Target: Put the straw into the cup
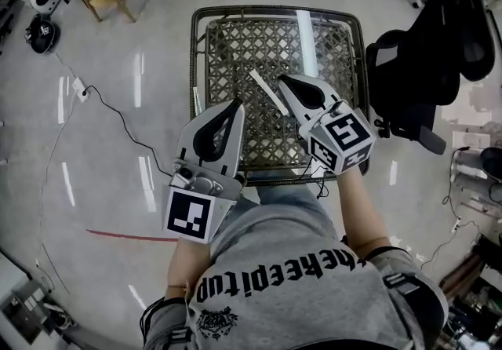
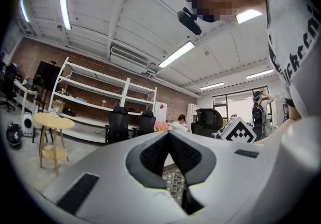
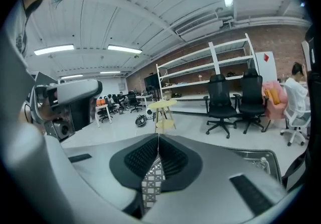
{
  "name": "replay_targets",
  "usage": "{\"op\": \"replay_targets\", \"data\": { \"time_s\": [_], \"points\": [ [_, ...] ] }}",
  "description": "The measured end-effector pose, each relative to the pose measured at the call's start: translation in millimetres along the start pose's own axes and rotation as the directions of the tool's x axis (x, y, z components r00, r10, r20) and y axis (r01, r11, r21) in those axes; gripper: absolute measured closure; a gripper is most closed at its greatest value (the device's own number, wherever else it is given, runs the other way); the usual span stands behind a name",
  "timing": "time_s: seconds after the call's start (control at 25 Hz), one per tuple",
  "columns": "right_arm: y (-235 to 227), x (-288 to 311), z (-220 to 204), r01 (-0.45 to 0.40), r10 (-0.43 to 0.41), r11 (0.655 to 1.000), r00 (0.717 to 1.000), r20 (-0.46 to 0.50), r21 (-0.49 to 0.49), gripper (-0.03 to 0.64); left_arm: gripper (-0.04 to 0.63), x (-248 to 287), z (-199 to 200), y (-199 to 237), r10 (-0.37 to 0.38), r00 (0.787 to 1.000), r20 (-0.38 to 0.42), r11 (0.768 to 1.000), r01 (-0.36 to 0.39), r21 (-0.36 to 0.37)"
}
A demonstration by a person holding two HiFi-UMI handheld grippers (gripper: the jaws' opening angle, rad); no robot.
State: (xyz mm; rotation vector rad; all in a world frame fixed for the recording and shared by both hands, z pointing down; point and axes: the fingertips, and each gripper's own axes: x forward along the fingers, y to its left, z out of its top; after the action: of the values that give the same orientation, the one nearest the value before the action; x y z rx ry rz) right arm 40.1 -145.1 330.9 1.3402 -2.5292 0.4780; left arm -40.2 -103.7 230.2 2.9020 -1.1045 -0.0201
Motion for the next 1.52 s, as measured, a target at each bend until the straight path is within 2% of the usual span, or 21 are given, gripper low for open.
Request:
{"op": "replay_targets", "data": {
  "time_s": [0.36,0.72,1.04,1.52],
  "points": [
    [-23,39,-36,-0.024,0.026,0.999,0.994,-0.110,0.028,0.586,0.574,7,-9,11,0.071,0.997,-0.014,0.997,-0.071,-0.023],
    [-34,65,-80,-0.014,0.026,0.998,0.975,-0.222,0.057,0.576,0.572,8,-23,19,0.103,0.994,-0.030,0.993,-0.104,-0.055],
    [-40,84,-116,-0.002,0.022,0.998,0.951,-0.309,0.067,0.555,0.572,9,-34,28,0.118,0.992,-0.040,0.990,-0.120,-0.073],
    [-45,99,-173,0.005,0.033,0.997,0.894,-0.447,0.083,0.522,0.572,8,-50,36,0.147,0.987,-0.059,0.982,-0.153,-0.107]
  ]
}}
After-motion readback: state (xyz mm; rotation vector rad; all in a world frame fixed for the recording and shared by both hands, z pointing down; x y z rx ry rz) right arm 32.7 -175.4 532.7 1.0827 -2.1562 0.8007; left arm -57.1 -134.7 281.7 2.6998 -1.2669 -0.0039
